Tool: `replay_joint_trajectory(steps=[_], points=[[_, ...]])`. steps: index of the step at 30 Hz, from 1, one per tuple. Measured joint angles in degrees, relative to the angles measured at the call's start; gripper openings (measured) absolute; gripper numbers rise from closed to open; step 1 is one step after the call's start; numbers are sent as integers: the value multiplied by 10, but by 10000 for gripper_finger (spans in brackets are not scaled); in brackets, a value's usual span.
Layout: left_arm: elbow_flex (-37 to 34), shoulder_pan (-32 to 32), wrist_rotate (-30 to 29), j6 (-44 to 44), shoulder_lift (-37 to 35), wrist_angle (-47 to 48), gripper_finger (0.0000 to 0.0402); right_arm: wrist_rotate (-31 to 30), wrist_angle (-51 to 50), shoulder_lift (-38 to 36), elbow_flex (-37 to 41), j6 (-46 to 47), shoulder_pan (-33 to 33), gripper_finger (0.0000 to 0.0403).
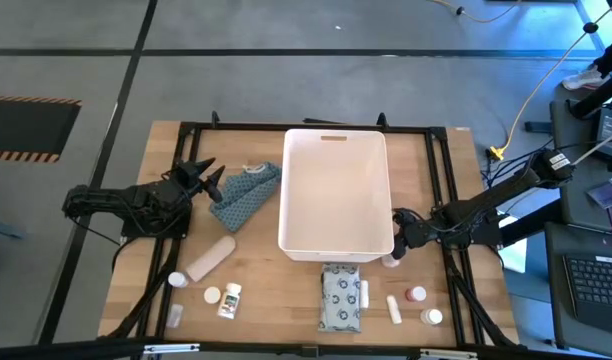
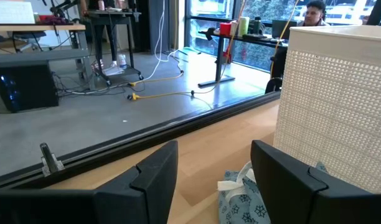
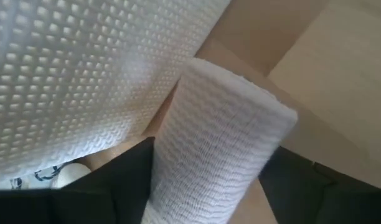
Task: Pick & place medical supplies in basket/bin
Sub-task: Put the right white bandage into the white bin
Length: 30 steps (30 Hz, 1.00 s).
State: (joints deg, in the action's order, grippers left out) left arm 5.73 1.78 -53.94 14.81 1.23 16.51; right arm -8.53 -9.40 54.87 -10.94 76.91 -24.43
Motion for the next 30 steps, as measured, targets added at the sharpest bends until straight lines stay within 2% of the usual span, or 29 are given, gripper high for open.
replay_joint_trajectory(steps=[6,10,13,17,24,30], points=[[0,0,0,0,0,0,196,11,1,-2,0,-7,0,200],[0,0,0,0,0,0,196,54,-12,-13,-16,-32,0,183],[0,0,0,0,0,0,196,81,-48,-23,-45,-57,-1,180],[0,0,0,0,0,0,196,131,-159,-25,-92,-74,0,180],[0,0,0,0,0,0,196,304,-233,-26,-184,-125,-13,179],[0,0,0,0,0,0,196,323,-269,-26,-263,-183,-37,179]])
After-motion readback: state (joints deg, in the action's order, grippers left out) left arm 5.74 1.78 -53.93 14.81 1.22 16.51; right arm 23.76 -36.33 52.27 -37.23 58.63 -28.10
